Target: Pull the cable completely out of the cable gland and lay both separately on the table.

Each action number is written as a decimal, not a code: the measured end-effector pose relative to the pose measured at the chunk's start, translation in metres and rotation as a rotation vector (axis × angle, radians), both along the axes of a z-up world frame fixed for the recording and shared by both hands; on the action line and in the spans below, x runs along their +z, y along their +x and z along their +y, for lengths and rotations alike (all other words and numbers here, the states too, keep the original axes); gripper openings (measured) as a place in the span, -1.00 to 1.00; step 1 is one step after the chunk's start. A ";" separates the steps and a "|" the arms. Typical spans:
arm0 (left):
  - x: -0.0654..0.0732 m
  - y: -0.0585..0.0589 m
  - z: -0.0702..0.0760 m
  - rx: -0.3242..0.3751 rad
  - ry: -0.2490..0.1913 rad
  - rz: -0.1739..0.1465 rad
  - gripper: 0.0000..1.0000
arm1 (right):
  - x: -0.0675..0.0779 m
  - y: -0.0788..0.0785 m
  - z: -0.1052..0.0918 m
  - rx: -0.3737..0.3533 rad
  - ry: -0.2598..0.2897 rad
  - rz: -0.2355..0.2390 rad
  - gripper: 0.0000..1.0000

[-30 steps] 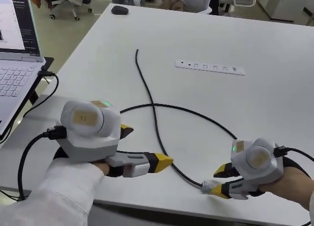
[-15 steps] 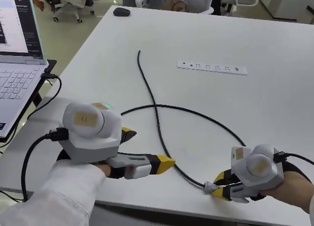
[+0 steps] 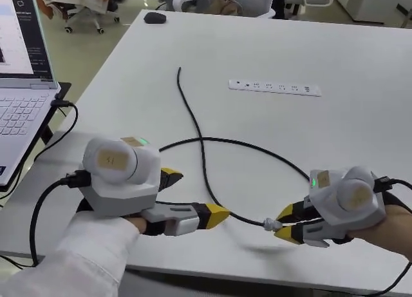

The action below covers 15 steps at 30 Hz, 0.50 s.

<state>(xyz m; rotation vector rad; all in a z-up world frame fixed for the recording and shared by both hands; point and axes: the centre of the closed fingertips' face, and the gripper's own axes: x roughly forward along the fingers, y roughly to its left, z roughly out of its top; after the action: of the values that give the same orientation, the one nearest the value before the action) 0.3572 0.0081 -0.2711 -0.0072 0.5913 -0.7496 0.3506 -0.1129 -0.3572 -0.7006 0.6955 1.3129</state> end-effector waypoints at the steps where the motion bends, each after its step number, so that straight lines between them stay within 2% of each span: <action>1: 0.001 0.000 0.000 -0.004 0.001 -0.006 0.36 | 0.004 0.000 0.001 0.001 0.007 -0.005 -0.78; 5: 0.002 -0.001 -0.002 -0.013 -0.004 -0.011 0.31 | 0.013 -0.001 0.003 0.004 0.019 -0.020 -0.78; 8: 0.002 -0.002 -0.004 -0.029 -0.001 -0.015 0.23 | 0.029 -0.001 0.008 0.009 0.051 -0.046 -0.78; 11: 0.005 -0.003 -0.007 -0.049 -0.003 -0.034 0.11 | 0.046 -0.002 0.017 0.023 0.087 -0.068 -0.79; 15: 0.010 -0.003 -0.011 -0.065 -0.029 -0.053 -0.02 | 0.061 -0.005 0.026 0.061 0.102 -0.086 -0.79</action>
<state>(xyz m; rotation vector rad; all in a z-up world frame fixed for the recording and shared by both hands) 0.3539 -0.0026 -0.2608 0.0053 0.5318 -0.8194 0.3458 -0.0864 -0.2963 -0.6956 0.5378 1.3569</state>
